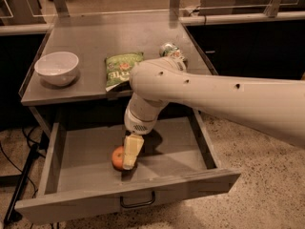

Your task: Pick orange from top drawer and place on counter

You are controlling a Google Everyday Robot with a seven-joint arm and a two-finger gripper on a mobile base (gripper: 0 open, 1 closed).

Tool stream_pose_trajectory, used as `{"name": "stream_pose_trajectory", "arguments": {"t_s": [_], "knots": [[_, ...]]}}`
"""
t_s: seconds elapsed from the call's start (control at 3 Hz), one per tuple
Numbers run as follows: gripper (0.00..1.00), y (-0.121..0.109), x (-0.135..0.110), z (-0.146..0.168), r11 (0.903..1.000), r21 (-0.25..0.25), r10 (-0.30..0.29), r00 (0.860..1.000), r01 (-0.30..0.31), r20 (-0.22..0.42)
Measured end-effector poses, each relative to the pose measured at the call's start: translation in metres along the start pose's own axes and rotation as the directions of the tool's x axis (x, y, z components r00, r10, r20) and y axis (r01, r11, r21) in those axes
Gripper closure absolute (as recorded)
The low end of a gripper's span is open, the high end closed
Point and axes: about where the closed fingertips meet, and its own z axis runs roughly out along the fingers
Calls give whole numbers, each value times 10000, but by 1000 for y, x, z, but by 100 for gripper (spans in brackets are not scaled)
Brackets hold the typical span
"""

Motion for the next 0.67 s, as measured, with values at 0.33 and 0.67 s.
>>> {"name": "stream_pose_trajectory", "arguments": {"t_s": [0.33,0.67], "knots": [[0,-7,0,15,9992,84,379,9989,-381,291],[0,-14,4,28,9970,170,750,9958,-760,532]]}}
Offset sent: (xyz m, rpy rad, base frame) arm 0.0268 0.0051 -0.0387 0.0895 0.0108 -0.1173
